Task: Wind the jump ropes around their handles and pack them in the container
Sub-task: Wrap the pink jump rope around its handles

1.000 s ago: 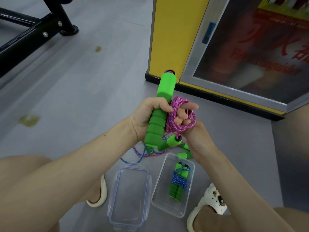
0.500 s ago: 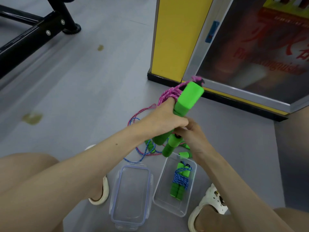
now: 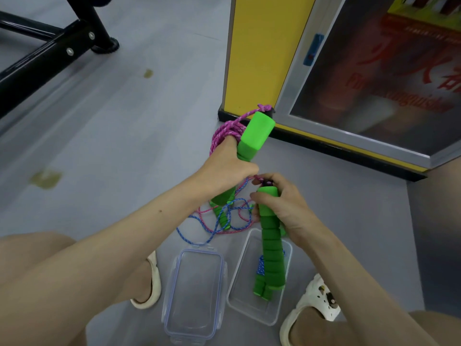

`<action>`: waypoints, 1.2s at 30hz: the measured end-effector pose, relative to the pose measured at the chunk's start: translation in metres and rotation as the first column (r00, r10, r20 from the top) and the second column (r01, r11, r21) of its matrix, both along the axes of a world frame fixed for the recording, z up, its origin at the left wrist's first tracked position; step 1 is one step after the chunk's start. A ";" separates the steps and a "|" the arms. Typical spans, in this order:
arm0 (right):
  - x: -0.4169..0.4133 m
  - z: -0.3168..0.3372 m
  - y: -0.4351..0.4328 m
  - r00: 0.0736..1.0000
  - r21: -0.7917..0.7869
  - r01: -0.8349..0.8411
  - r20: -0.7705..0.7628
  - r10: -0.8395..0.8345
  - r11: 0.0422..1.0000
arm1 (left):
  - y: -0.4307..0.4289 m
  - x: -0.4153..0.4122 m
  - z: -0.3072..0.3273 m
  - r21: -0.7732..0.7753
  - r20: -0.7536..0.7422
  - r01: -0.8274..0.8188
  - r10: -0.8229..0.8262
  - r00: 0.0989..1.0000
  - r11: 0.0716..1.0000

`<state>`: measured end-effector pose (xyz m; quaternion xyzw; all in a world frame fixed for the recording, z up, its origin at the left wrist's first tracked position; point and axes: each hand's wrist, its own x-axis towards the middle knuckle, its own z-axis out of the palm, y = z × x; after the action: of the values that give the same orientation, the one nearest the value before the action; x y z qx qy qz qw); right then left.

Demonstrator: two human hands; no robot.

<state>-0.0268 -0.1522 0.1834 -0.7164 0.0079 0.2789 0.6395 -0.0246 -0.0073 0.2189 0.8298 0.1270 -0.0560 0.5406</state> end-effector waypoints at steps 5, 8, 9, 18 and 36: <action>0.003 0.001 -0.003 0.987 0.106 0.099 -0.136 -0.084 0.989 | 0.005 0.003 -0.004 -0.087 0.005 -0.088 0.089 0.996 0.992; 0.004 0.003 -0.007 0.967 0.137 0.081 -0.251 -0.044 0.987 | 0.010 0.007 -0.005 -0.158 0.017 -0.198 0.204 0.979 0.967; 0.003 0.003 -0.007 0.962 0.121 0.068 -0.271 -0.033 0.990 | 0.011 0.008 -0.004 -0.183 0.020 -0.220 0.227 0.974 0.958; 0.002 0.009 -0.004 0.991 0.008 0.063 -0.122 -0.061 0.998 | 0.001 0.002 0.002 -0.399 0.014 -0.003 0.009 1.000 0.917; 0.007 0.011 -0.004 0.946 0.062 0.322 0.007 -0.323 0.945 | 0.002 0.000 0.001 -0.487 -0.098 -0.103 0.063 0.993 0.867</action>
<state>-0.0198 -0.1563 0.1941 -0.6881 0.1111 0.1647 0.6978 -0.0250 -0.0058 0.2198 0.6561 0.1652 -0.0959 0.7301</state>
